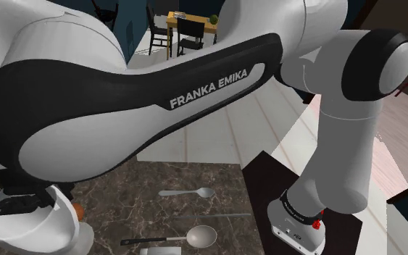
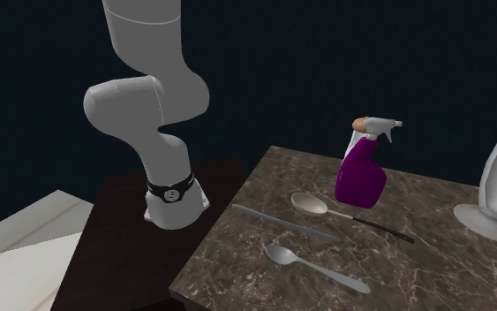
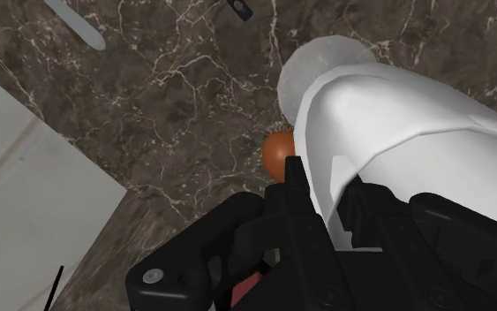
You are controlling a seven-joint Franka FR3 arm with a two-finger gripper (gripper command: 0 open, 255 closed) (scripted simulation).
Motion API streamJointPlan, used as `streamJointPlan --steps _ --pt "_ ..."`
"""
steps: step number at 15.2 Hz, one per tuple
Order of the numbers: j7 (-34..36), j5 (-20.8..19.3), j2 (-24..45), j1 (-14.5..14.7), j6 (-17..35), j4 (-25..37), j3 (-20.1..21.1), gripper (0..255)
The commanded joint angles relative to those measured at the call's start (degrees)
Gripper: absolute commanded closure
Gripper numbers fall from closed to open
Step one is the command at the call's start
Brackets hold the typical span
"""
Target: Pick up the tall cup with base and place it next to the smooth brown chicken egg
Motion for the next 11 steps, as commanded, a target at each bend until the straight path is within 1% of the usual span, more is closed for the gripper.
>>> streamJointPlan --steps 1,11 --pt "0.3 -0.3 0.3 -0.1 1.3 -1.1 -0.2 255" --pt "2.0 -2.2 1.9 -0.4 8.0 -6.9 -1.2 255"
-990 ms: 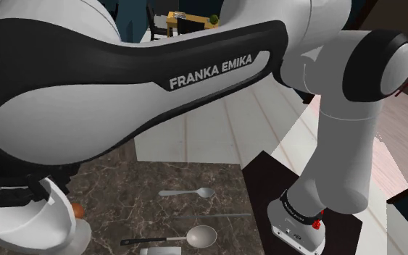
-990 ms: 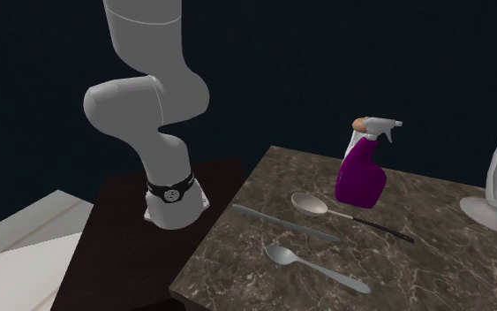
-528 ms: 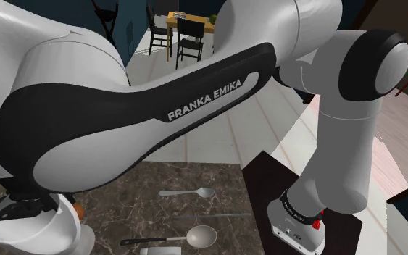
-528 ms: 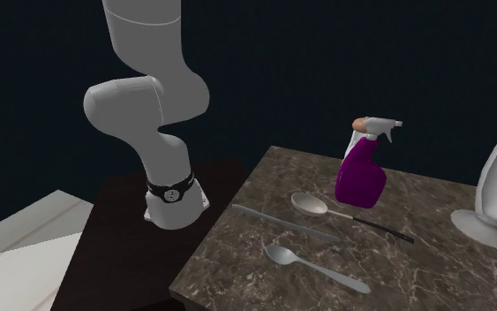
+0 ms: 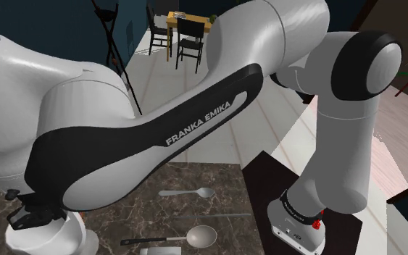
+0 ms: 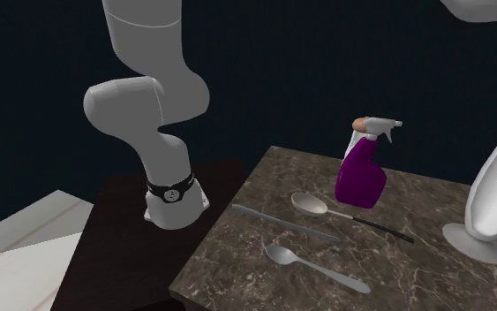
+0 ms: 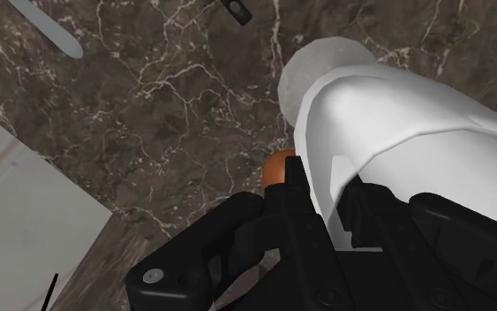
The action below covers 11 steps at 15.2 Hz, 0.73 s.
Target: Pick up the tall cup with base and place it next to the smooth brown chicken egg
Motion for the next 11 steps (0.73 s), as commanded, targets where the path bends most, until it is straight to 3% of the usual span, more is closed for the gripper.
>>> streamJointPlan --steps 1,10,11 --pt "0.5 -0.6 0.5 0.2 1.4 -1.0 -0.3 255" --pt "0.7 -0.8 0.7 0.2 1.9 -1.4 -0.4 255" --pt "0.7 -0.8 0.7 0.2 1.9 -1.4 -0.4 0"
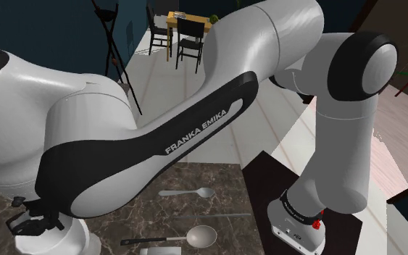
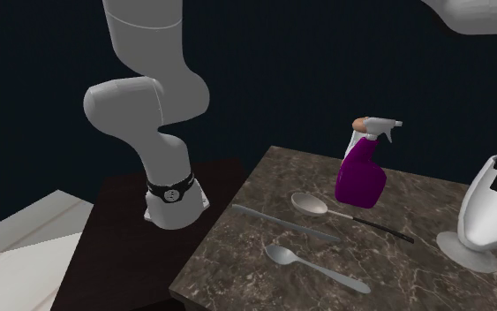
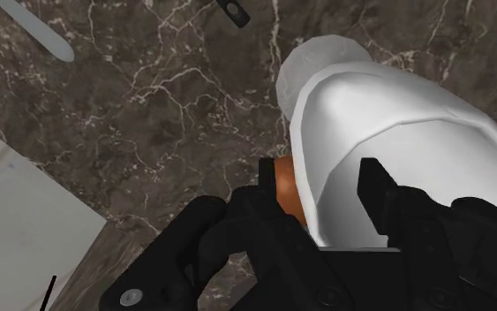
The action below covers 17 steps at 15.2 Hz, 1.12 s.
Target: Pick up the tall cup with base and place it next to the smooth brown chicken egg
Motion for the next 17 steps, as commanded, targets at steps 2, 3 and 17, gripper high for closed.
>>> streamJointPlan --steps 2,3,17 --pt "0.0 0.0 0.0 0.0 0.0 0.0 0.0 0" --pt "0.0 0.0 0.0 0.0 0.0 0.0 0.0 0" --pt "-1.5 2.2 -2.3 -0.1 -5.8 4.4 1.4 0"
